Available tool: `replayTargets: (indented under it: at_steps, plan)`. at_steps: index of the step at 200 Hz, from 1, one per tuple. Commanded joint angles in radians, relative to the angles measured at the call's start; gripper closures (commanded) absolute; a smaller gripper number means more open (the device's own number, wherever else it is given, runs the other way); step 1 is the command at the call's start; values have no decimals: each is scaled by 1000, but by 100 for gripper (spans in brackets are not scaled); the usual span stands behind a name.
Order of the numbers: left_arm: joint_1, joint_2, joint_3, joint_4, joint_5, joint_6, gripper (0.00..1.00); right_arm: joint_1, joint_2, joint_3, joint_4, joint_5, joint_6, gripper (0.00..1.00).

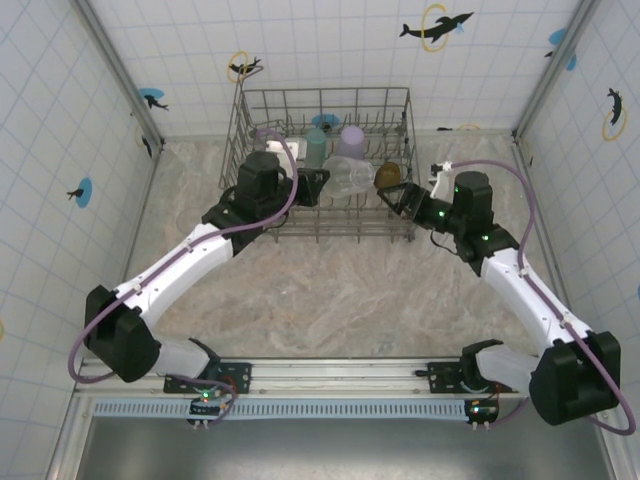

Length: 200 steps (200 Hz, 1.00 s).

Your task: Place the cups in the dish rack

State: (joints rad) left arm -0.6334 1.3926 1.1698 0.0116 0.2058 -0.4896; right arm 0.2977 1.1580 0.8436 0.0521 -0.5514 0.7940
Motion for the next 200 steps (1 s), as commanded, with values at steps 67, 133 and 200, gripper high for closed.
replayTargets:
  at_steps: [67,133,200]
  plan:
    - [44,59,-59,319,-21,74,100,-4,127,96,384,-42,292,0]
    - [46,68,-135,487,-25,90,100,6,244,131,571,-38,512,0]
    - [46,90,-172,601,-28,79,100,46,345,164,647,6,654,0]
